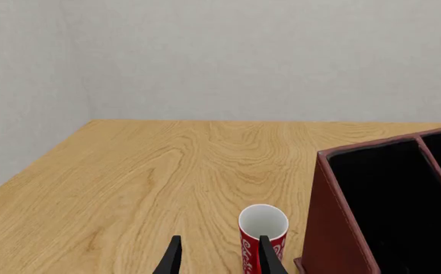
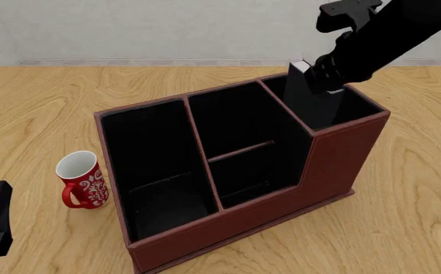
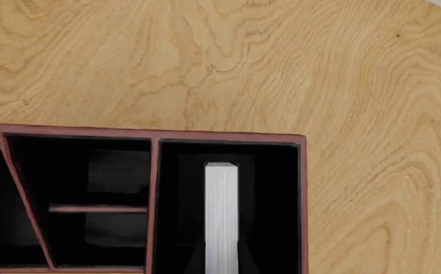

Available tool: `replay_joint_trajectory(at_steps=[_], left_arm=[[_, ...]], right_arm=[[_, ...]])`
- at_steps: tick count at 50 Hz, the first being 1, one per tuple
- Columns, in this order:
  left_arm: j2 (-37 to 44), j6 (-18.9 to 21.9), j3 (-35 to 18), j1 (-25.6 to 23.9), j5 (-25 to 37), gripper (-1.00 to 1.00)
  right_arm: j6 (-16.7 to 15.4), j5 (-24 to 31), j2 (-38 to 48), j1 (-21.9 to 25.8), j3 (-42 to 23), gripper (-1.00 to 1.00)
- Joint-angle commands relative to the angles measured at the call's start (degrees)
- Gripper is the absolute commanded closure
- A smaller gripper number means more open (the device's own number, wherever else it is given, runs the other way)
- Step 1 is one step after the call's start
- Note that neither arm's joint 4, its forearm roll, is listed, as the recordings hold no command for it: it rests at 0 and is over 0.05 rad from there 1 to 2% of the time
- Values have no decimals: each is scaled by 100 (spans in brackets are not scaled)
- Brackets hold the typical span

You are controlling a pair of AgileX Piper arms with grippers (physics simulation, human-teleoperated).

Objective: Pick up the book and place it in the right compartment of the caddy.

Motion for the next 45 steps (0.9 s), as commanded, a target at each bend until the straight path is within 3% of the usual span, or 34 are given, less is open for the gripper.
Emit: replay_joint_trajectory(at_steps=[1, 22, 28, 33, 44, 45], left_arm=[[0, 9, 5, 1, 23, -100], [0, 29, 5, 12, 54, -100], [0, 31, 5, -9, 58, -100], [0, 33, 4, -4, 45, -100], [0, 16, 2, -23, 45, -100], [0, 17, 3, -23, 44, -100]], right_arm=[[129, -255, -19, -51, 227, 100], [114, -560, 52, -147, 578, 100], [153, -595, 50, -118, 539, 100], [-14, -587, 78, -237, 406, 100], [89, -566, -15, -149, 466, 100], [92, -567, -20, -149, 459, -100]])
